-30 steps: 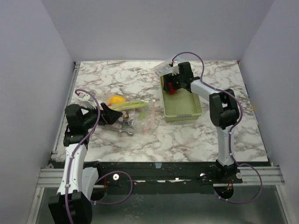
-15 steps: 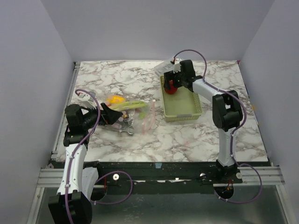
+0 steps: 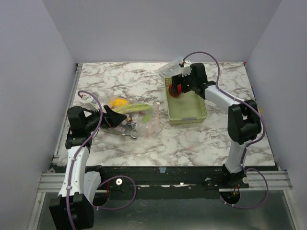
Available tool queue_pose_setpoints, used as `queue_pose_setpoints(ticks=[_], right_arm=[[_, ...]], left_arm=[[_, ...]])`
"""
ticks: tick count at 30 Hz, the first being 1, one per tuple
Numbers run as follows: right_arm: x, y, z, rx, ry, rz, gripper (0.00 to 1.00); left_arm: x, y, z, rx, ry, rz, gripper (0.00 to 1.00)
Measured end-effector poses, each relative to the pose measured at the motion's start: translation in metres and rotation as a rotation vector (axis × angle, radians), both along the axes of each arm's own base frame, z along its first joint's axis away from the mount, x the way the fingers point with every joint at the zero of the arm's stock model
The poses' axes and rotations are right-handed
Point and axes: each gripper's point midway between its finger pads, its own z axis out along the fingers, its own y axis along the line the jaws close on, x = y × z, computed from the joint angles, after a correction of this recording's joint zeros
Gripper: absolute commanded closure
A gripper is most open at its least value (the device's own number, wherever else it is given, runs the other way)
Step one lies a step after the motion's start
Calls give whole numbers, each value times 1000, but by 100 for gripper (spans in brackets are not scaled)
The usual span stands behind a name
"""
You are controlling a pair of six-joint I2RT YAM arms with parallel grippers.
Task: Open the zip-top bag and remove the fake food
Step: Place the fake fruit in the bin.
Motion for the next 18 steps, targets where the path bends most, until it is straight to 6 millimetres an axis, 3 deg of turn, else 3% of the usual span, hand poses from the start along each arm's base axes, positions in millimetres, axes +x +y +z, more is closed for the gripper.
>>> queue_pose_setpoints(ticks=[9, 14, 18], right_arm=[[-54, 9, 58, 108, -97, 156, 0], [-98, 15, 80, 154, -154, 306, 0], [-134, 14, 92, 171, -201, 409, 0]], left_arm=[[-9, -18, -8, -2, 54, -64, 1], [-30, -45, -10, 59, 60, -130, 1], [-44, -53, -2, 108, 38, -121, 1]])
